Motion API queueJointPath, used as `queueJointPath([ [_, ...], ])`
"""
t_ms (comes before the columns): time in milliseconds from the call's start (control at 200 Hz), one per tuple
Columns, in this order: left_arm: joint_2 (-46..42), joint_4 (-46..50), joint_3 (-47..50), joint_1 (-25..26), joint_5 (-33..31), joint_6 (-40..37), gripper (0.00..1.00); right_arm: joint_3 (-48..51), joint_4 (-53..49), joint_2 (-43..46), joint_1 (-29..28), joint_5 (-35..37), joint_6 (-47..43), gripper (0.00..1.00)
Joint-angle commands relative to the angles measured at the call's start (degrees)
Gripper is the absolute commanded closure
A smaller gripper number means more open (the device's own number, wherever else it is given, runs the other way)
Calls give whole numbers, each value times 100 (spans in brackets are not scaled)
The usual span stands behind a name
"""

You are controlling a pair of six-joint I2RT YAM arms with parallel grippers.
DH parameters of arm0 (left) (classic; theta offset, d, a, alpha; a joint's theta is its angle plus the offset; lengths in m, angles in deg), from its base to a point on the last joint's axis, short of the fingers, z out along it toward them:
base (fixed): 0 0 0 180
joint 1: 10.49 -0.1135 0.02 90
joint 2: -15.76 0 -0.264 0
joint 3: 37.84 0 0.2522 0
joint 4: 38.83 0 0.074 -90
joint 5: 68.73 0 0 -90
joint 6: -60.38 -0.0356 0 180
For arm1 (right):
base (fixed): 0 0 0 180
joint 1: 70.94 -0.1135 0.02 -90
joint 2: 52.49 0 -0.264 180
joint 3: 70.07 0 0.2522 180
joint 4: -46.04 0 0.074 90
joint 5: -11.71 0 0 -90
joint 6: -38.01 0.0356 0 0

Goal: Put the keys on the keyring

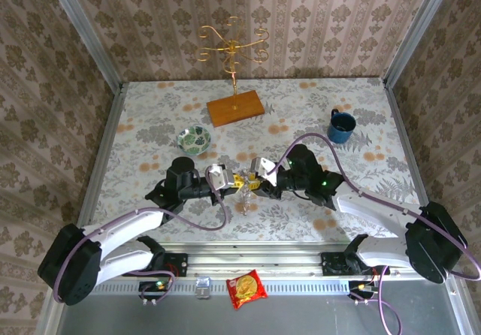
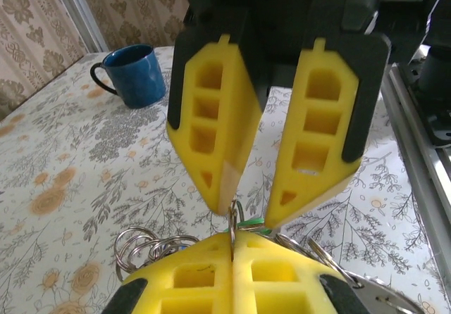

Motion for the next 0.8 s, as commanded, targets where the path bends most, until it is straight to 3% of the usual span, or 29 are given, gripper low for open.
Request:
queueJointPath([
  [0, -4, -428, 48, -44, 357, 119, 100, -102, 296, -71, -35, -36, -103, 74],
  [200, -16, -450, 92, -44, 444, 110, 100, -136, 369, -132, -47, -182, -57, 80],
  [455, 1, -641, 145, -53, 495, 167, 100, -248, 252, -236, -55, -449, -121, 100],
  [575, -34, -444, 140, -53, 229, 89, 100, -329, 8, -204, -58, -452, -285, 100],
  [645, -61, -58, 57, -40, -49, -91, 82, -419, -252, -173, -58, -404, -441, 100],
  [795, -28, 1183, -364, 125, -453, -804, 82, -760, -1098, -233, -132, -193, -867, 100],
])
